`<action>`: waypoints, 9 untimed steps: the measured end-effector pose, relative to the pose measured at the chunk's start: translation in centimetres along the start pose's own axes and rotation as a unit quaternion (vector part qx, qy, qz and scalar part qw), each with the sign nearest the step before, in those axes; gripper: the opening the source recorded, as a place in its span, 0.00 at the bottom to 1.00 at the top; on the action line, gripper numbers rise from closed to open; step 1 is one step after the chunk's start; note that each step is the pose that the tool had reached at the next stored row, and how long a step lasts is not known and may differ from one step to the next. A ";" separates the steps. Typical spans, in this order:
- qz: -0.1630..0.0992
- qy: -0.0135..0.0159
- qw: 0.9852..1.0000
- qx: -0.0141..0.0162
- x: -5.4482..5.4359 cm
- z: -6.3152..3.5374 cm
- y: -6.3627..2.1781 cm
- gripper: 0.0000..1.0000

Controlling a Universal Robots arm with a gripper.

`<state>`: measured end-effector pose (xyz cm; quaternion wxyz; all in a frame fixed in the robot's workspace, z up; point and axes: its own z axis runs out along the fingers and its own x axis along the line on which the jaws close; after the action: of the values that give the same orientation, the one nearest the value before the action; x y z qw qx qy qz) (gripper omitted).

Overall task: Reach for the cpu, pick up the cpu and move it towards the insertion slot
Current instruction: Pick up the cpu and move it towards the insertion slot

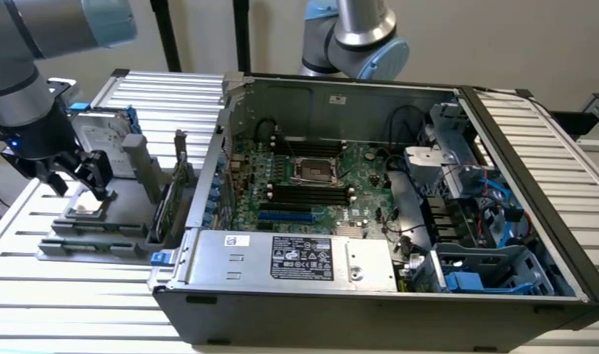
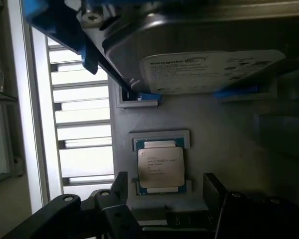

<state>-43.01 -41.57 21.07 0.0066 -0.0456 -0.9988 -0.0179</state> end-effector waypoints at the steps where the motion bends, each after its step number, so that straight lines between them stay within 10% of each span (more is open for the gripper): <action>1: 0.000 0.000 1.000 0.000 0.0 0.15 -0.01 0.71; 9: -0.006 0.000 1.000 0.000 0.0 0.61 0.09 0.71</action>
<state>-43.01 -41.46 20.46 0.0067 -0.0401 -0.9990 -0.0179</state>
